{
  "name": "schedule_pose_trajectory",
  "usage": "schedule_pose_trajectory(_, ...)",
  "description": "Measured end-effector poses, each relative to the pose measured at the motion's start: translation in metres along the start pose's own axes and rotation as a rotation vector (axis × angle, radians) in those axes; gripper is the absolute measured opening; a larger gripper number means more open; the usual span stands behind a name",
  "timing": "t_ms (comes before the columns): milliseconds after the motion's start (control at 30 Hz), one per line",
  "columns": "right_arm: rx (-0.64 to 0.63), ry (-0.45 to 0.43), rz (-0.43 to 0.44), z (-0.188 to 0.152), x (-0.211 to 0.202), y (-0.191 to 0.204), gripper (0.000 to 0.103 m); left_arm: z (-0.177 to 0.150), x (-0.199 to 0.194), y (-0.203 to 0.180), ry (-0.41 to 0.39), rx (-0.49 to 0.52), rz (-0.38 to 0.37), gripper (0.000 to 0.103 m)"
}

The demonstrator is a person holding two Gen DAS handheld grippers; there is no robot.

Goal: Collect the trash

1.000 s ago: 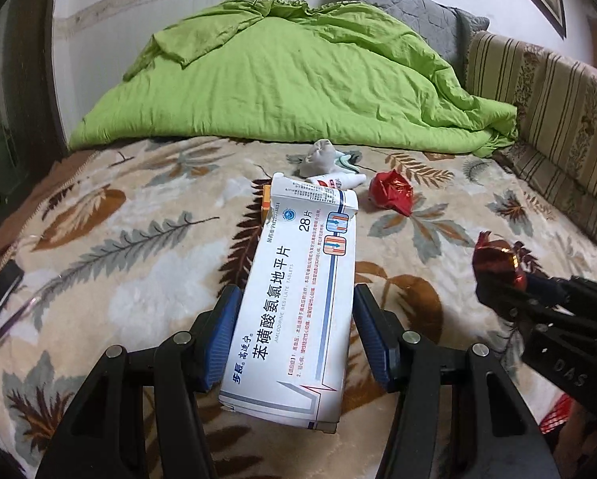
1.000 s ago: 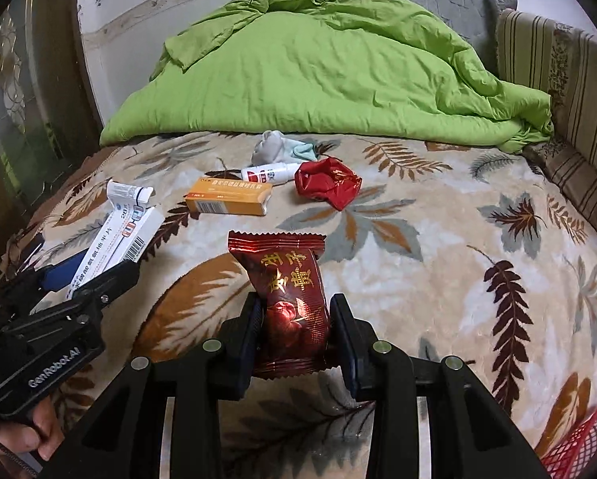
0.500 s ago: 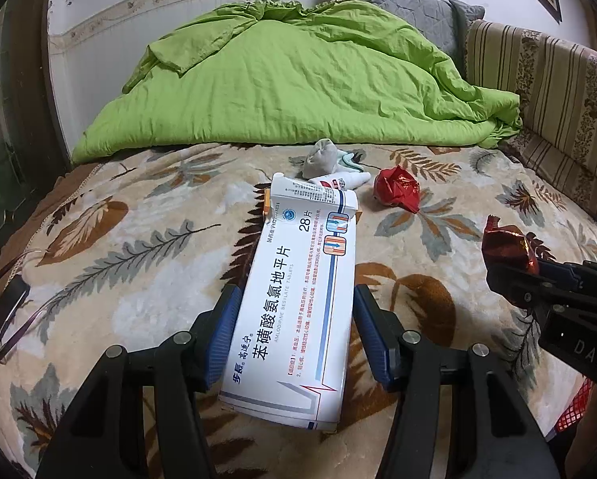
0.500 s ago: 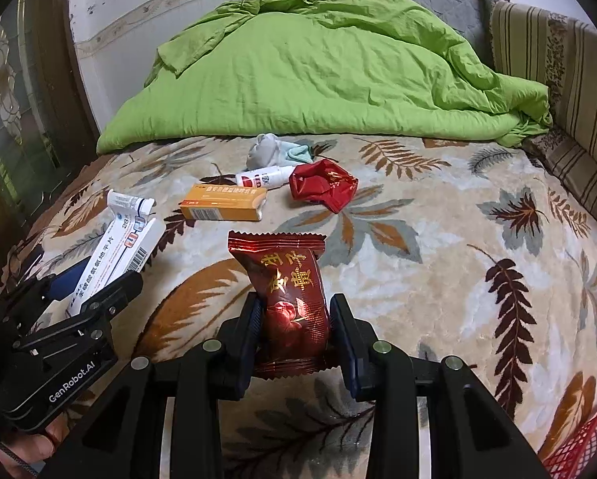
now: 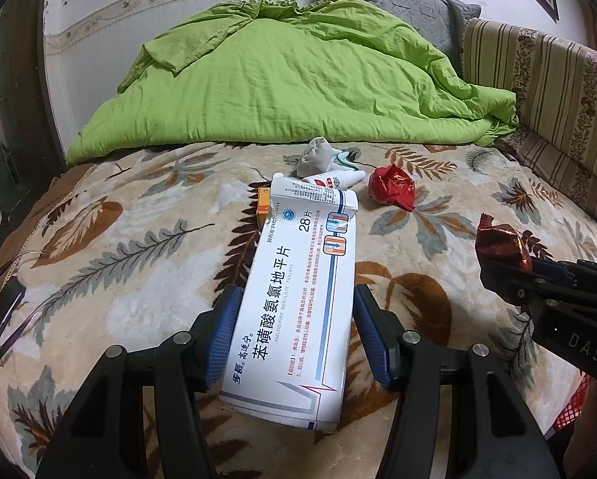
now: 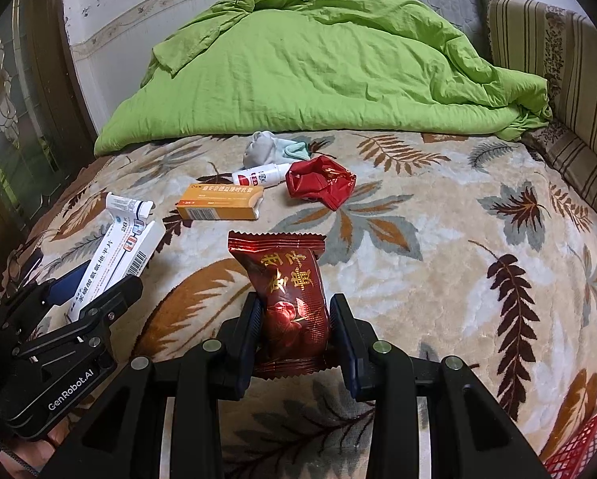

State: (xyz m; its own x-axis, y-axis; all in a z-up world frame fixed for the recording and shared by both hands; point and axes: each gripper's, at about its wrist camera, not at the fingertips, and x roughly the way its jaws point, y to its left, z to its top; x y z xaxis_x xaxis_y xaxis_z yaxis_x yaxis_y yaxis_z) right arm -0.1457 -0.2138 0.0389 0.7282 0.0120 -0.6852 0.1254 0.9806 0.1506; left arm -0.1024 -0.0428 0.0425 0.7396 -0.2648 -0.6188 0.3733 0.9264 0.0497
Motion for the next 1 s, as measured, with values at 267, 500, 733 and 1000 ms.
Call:
schedule_pose_trajectory(267, -0.001, -0.001, -0.002, 0.0002, -0.0004, 0.0006, 0.038, -0.0001, -0.0002, 0.0009, 0.0, 0.002, -0.001, 0.056)
schedule_pose_trajectory(500, -0.001, -0.002, 0.0, 0.0004, -0.0006, 0.0007, 0.038, -0.0003, -0.0001, -0.0004, 0.001, 0.004, -0.001, 0.056)
schedule_pose_trajectory(733, -0.001, -0.002, -0.002, 0.0005, -0.0004, 0.0009, 0.038, -0.0005, 0.0002, -0.0009, 0.001, 0.003, -0.001, 0.056)
schedule_pose_trajectory(1000, -0.001, -0.001, 0.0, 0.0, -0.0006, -0.0001, 0.038, -0.0007, 0.0001, -0.0012, 0.002, 0.003, -0.001, 0.056)
